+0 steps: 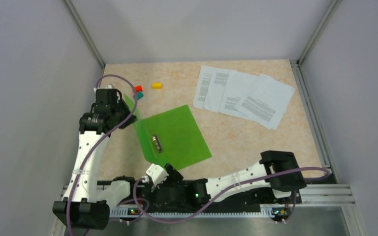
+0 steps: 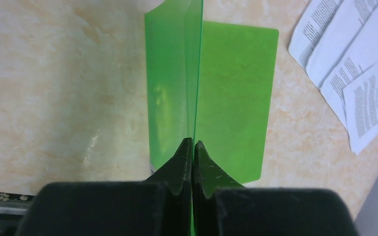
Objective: Put the files into the folder
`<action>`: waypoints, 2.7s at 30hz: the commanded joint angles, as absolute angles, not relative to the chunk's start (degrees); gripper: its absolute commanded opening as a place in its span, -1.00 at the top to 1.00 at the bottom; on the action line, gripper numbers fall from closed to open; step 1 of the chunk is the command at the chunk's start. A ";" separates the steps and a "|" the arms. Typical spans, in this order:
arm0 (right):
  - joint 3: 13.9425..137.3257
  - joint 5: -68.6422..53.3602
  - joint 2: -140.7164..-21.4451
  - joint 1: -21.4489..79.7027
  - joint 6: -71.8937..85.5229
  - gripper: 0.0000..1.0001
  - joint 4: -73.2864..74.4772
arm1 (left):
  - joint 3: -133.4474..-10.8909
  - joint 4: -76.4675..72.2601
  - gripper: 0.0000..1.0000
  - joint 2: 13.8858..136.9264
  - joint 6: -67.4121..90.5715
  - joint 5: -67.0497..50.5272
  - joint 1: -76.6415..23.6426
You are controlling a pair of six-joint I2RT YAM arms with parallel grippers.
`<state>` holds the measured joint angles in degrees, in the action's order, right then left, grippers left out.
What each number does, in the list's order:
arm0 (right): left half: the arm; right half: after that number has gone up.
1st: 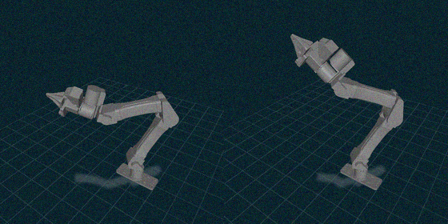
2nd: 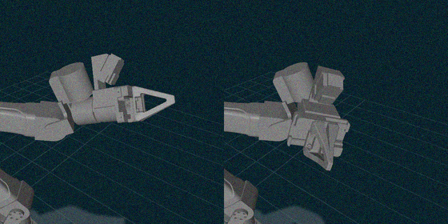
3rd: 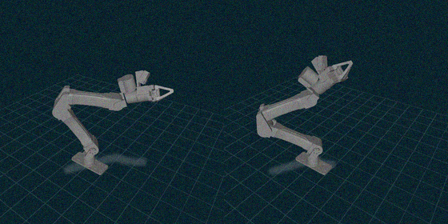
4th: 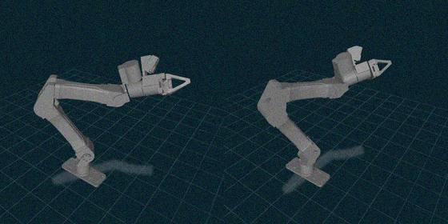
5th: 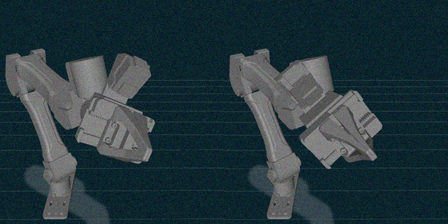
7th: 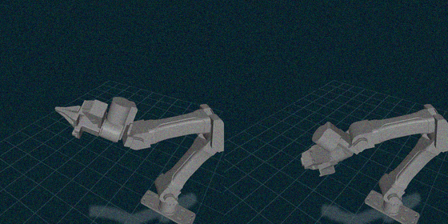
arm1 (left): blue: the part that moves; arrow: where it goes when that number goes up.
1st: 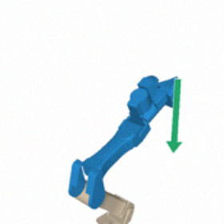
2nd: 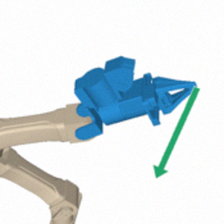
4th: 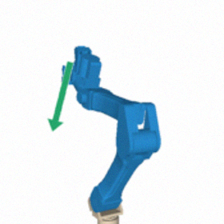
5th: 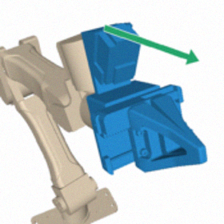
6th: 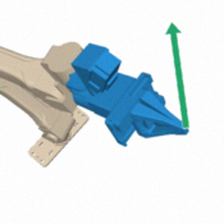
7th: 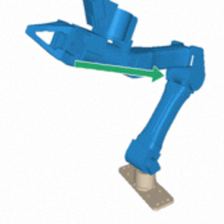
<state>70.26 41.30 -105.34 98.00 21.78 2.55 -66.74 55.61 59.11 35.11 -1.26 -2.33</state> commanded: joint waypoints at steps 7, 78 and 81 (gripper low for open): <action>64.24 21.40 -82.45 100.63 27.63 -0.95 4.75 | -65.25 47.00 1.00 57.19 37.09 -16.66 -2.59; 95.31 29.25 -130.56 71.02 42.49 -0.90 35.54 | -64.26 54.15 0.58 50.22 33.95 -2.23 -5.62; 93.28 29.20 -129.21 70.91 42.59 -0.88 33.86 | -61.23 53.19 0.59 51.18 35.58 1.38 -5.62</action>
<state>97.97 29.80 -128.07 72.55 44.07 32.93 -64.58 56.31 50.54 33.15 -4.67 -5.54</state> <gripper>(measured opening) 0.948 0.204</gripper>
